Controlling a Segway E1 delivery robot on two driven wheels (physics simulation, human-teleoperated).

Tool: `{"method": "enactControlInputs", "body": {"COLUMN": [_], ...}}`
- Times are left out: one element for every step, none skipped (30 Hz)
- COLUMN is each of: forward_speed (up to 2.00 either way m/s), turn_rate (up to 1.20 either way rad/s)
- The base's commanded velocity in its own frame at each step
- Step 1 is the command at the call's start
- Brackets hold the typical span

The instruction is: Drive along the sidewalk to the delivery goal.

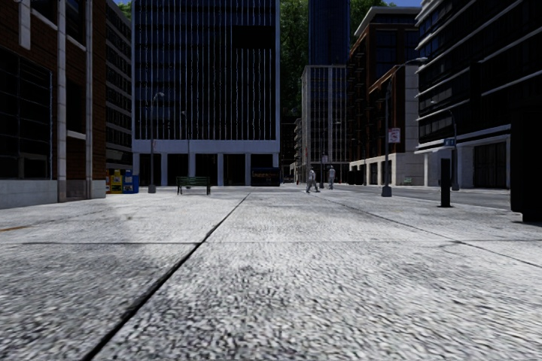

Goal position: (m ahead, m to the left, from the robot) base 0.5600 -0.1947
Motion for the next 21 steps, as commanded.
{"method": "enactControlInputs", "body": {"forward_speed": [2.00, 2.00, 2.00, 2.00, 1.92, 1.38, 0.00, 0.00, 0.00, 0.00, 0.00, 0.00, 0.00, 0.00, 0.00, 0.00, 0.00, 0.00, 0.00, 0.00, 0.00], "turn_rate": [0.00, 0.00, 0.00, 0.00, 0.00, 0.00, 0.00, 0.00, 0.00, 0.00, 0.00, 0.00, 0.00, 0.00, 0.00, 0.00, 0.00, 0.00, 0.00, 0.00, 0.00]}}
